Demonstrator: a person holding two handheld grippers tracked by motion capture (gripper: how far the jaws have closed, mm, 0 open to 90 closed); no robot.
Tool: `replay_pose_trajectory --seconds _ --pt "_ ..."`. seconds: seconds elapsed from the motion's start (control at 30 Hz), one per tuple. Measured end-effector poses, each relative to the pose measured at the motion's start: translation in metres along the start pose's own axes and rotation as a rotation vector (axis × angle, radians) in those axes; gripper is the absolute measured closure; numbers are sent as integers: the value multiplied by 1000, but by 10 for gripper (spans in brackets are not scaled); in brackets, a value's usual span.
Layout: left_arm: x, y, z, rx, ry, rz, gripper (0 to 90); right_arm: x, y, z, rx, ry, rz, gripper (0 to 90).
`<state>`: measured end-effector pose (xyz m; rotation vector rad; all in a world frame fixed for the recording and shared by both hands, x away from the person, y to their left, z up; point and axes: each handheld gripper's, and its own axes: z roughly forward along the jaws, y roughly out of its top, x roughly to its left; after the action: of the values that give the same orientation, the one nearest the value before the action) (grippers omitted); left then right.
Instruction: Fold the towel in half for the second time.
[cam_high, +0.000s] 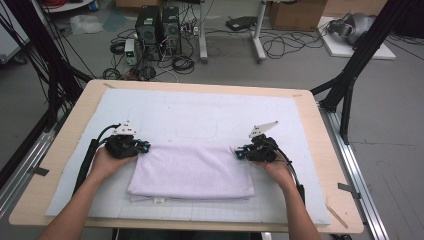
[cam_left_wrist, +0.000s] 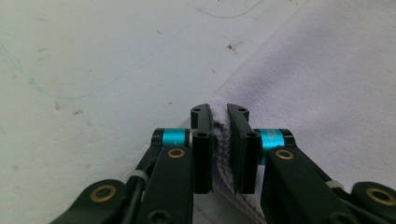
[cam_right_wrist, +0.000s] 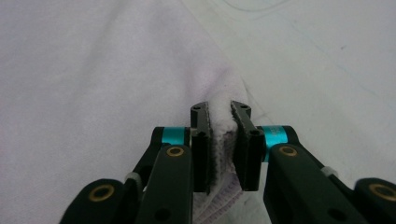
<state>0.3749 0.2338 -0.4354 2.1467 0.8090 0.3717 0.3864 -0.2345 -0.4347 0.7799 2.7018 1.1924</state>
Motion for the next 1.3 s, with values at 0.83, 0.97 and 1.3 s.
replay_pose_trajectory --seconds 0.83,0.97,1.3 --pt "52 80 10 -67 237 -62 591 -57 71 -25 -134 -218 84 620" --pt "44 69 4 -89 185 -76 575 -49 60 -22 -122 -187 84 598" --pt "13 38 -8 -113 122 -41 549 -15 18 -22 -78 -125 64 588"
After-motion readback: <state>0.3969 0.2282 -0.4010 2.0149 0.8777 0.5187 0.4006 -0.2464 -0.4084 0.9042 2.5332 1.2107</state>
